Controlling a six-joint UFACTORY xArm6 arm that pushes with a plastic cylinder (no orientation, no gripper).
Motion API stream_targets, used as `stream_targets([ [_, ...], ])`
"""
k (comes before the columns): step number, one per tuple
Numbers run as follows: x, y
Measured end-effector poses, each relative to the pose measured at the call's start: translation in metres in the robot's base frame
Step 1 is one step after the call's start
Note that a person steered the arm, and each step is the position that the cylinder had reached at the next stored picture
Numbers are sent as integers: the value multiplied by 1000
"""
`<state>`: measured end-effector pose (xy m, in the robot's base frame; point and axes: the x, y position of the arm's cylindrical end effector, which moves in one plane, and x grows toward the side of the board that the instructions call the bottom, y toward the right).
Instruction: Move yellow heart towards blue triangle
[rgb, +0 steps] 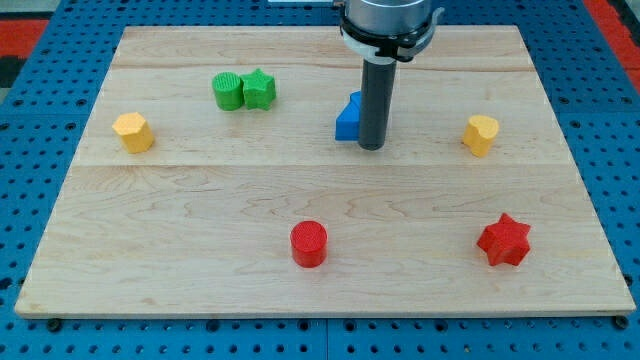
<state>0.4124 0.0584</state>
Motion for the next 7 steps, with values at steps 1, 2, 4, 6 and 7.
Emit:
stream_targets([
  [1,-9,-17],
  [2,-9,-26],
  [4,-1,-25],
  [6,45,39],
  [7,44,117],
])
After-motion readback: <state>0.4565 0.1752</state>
